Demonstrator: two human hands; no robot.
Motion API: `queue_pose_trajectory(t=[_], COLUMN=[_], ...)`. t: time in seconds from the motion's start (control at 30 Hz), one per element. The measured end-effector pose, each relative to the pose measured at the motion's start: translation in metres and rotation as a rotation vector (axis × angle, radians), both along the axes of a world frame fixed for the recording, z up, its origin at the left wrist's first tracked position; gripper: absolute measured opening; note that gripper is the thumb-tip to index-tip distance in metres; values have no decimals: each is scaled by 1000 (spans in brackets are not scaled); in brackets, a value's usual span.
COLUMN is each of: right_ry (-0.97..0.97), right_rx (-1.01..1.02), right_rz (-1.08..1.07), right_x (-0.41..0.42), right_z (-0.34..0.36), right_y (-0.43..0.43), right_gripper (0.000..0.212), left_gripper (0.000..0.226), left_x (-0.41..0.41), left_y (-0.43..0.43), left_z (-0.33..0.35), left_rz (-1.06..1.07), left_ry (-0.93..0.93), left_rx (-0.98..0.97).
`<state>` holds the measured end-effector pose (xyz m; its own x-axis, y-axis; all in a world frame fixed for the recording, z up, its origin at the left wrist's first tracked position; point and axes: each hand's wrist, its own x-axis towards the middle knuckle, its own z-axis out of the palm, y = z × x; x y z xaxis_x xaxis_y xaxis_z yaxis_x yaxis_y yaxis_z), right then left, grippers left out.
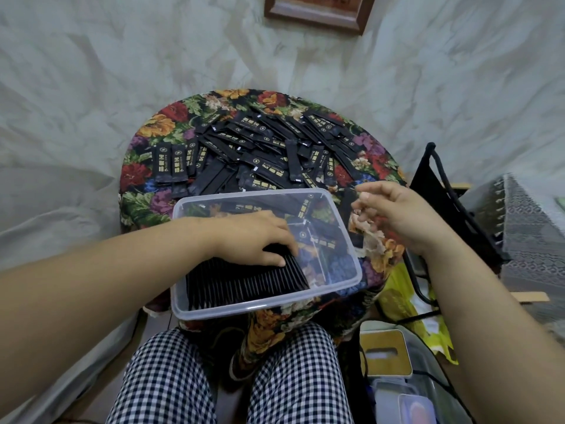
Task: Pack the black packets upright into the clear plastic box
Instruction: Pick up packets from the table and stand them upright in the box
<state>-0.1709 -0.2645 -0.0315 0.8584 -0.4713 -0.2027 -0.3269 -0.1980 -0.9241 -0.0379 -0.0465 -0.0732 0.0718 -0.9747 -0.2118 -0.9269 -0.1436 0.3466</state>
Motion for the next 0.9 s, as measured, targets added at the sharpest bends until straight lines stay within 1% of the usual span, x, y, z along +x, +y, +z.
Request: queue_pose_trajectory(t=[0.07,0.17,0.27,0.37,0.47,0.53,0.6,0.7,0.9], right_ry=[-18,15,95,94,34,29,56,129,167], right_rx=[-78,-355,-522,-586,-618,-630,-679,-802,-869], right_rz=[-100,-183,-114,3,128,232,347,492,510], right_x=[16,46,81,111,136,152,161,163,143], right_z=[-17,-34,-42,-47,-48,-49,-51,-60,-65], right_y=[-21,-44,-52,-46,-32,-24,-16,-15,-44], right_gripper=[17,29,47,57,60,61,60,57,49], left_gripper=[32,32,32,33,35,35,35,35,35], left_x=[0,-1,-2,-2,-2,-1,-1,-1,-2], left_y=[1,1,2,1,1,1,1,1,1], left_z=[-1,-2,-2,-2,0,0,0,-1,-1], left_rz=[-1,12,25,33,29,26,26,24,31], left_ry=[10,27,23,23,25,28,27,25,42], left_rx=[-33,-61,-67,-66,-53,-41,-30,-37,-72])
